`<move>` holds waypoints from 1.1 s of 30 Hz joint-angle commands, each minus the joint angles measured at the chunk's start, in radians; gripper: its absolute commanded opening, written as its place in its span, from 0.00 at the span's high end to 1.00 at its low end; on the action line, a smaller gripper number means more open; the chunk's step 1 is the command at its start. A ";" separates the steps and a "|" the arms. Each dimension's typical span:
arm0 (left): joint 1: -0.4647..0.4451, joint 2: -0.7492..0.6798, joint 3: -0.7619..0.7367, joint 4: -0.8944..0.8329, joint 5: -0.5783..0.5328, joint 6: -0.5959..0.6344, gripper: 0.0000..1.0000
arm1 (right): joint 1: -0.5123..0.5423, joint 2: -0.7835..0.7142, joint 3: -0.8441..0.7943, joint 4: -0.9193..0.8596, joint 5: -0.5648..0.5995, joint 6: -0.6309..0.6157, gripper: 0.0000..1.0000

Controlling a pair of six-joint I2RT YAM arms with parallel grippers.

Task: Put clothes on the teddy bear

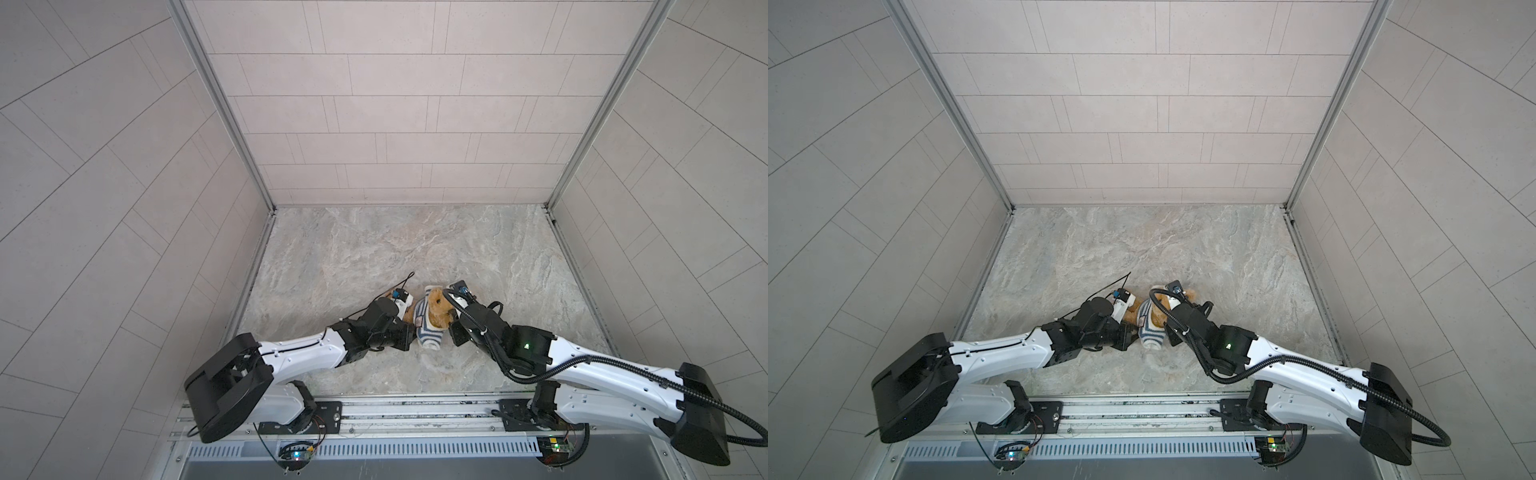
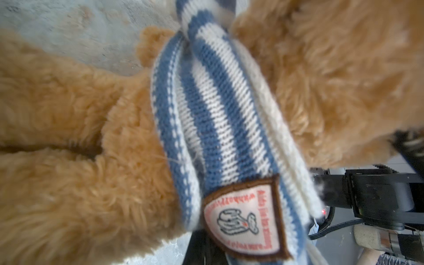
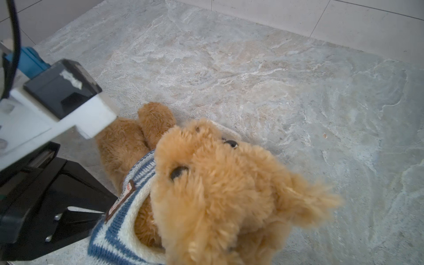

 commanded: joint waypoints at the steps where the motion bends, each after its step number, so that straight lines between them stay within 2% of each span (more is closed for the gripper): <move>1: 0.002 0.018 0.008 0.083 0.007 -0.005 1.00 | 0.001 0.015 0.012 0.051 -0.051 0.027 1.00; 15: -0.062 0.064 0.082 0.186 0.130 0.044 1.00 | 0.000 0.047 0.008 0.100 -0.114 0.018 1.00; 26: 0.028 0.097 -0.005 0.139 0.039 -0.048 1.00 | -0.021 -0.035 -0.053 0.137 -0.149 0.021 1.00; 33: 0.036 0.053 -0.020 0.104 -0.014 -0.029 1.00 | -0.048 -0.035 -0.059 0.138 -0.183 0.035 1.00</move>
